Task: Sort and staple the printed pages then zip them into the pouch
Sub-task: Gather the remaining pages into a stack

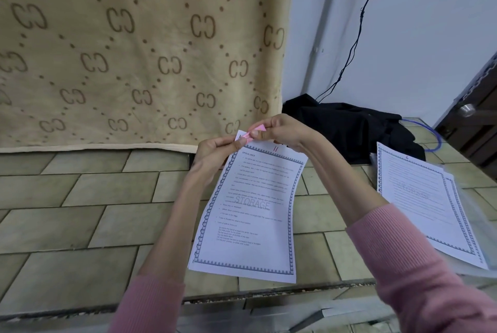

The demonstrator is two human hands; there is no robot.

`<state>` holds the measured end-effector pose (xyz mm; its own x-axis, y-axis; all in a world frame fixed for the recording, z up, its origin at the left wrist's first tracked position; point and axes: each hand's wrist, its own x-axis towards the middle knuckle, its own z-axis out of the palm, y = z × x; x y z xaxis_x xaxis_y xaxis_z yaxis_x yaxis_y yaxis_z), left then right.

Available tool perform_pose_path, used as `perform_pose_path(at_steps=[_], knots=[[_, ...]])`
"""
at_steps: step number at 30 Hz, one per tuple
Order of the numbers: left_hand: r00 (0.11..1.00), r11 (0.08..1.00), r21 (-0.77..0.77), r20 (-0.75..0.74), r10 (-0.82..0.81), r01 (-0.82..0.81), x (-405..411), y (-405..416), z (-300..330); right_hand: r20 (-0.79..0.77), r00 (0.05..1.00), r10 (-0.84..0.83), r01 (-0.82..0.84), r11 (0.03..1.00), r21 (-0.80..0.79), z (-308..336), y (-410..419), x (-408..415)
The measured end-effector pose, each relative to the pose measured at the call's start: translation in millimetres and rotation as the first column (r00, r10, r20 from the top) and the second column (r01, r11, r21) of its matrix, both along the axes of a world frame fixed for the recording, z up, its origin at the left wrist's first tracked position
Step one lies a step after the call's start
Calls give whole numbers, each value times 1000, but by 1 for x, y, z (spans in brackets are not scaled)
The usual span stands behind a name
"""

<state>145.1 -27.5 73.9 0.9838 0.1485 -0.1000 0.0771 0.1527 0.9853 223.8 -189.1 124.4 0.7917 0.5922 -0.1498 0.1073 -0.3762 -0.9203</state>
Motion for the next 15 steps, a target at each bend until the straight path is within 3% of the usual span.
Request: perform_pose_path(at_steps=[6,10,15], knots=[[999,997,69,-26,35,-34,2,-4,-1,-59,998,30,-31,999,-9,-4,-5,-3],[997,993,88,-26,78,-75,3,-9,-5,-14,999,42,-43,994,-97,-10,-3,-4],[992,978,170,-21,122,-117,6,-12,-12,-10,1000,-4,4,999,-42,-28,1,1]])
